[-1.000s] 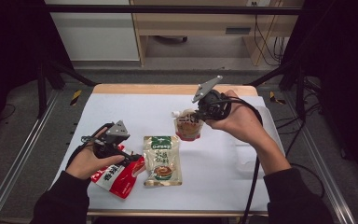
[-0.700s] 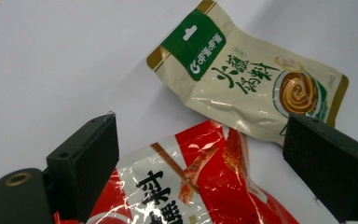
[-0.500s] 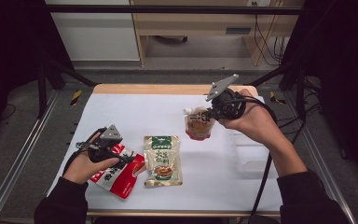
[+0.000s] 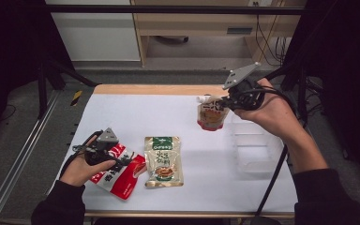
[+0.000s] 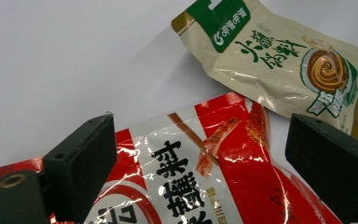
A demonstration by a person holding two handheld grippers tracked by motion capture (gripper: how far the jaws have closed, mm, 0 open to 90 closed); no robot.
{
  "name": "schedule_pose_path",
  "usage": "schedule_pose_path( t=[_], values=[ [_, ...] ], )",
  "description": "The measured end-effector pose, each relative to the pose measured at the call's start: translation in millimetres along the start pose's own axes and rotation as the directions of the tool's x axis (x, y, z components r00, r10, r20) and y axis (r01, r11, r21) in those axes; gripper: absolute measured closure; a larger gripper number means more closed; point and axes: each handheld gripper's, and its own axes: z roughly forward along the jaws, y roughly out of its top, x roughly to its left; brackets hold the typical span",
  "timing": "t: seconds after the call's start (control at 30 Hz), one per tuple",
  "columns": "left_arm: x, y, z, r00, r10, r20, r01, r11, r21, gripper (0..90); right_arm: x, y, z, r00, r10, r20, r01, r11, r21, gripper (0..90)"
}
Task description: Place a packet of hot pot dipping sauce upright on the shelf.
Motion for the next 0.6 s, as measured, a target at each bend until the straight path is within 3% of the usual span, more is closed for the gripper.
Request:
schedule_pose_path(
  t=[0.6],
  values=[
    [8.8, -9.0, -0.6, 0.9994, -0.033, -0.012, 0.033, 0.9994, 0.006, 7.1, -20.2, -19.8, -18.0, 0.9973, 0.023, 0.070, -0.022, 1.000, -0.021, 88.5]
  ],
)
